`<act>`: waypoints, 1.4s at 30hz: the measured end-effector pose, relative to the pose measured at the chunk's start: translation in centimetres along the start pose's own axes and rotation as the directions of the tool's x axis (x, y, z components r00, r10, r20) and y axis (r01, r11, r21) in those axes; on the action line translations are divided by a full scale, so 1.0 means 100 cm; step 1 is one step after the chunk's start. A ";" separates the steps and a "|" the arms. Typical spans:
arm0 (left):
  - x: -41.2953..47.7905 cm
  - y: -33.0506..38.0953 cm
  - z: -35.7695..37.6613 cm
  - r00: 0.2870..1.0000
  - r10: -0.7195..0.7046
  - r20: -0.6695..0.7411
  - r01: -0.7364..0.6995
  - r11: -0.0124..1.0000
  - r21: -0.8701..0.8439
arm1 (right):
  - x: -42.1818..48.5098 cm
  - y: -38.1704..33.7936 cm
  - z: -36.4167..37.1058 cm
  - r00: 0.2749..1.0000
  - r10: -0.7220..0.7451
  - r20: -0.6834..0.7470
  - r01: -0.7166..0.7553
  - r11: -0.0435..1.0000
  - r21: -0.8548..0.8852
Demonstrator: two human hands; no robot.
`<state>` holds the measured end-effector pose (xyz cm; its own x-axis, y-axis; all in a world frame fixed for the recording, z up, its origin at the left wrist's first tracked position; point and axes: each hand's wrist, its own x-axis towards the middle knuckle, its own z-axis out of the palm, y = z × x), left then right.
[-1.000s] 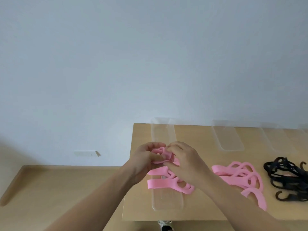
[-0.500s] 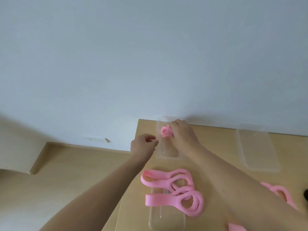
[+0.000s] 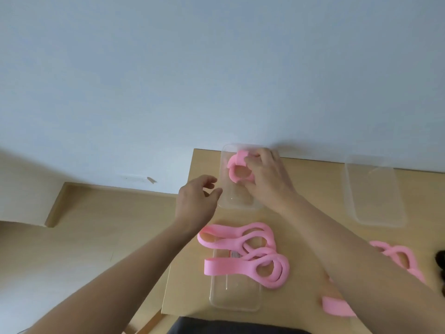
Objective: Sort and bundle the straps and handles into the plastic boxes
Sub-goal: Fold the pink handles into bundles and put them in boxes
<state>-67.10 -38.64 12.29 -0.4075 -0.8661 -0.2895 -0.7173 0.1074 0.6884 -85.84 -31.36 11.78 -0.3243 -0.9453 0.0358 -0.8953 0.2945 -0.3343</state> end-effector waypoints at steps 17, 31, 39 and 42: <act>-0.104 -0.030 0.039 0.644 0.454 0.616 -0.765 0.360 0.534 | -0.208 -0.004 0.015 0.900 0.325 0.290 -0.293 0.944 -0.151; -0.116 0.022 -0.016 0.835 0.459 0.303 -0.450 0.887 -0.102 | -0.194 -0.068 -0.099 0.797 0.587 -0.143 -0.216 0.498 0.840; -0.140 0.092 -0.083 0.811 0.548 0.204 -0.364 0.746 -0.558 | -0.179 -0.098 -0.196 0.816 0.421 -0.396 0.126 0.540 0.832; -0.155 0.116 -0.096 0.817 0.558 0.147 -0.366 0.698 -0.615 | -0.174 -0.106 -0.221 0.823 0.254 -0.508 0.228 0.671 0.706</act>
<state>-63.66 -28.73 31.15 -0.8158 -0.5762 0.0499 -0.0038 0.0917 0.9958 -77.51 -14.94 35.51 -0.6499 -0.6316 0.4228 -0.4590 -0.1172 -0.8807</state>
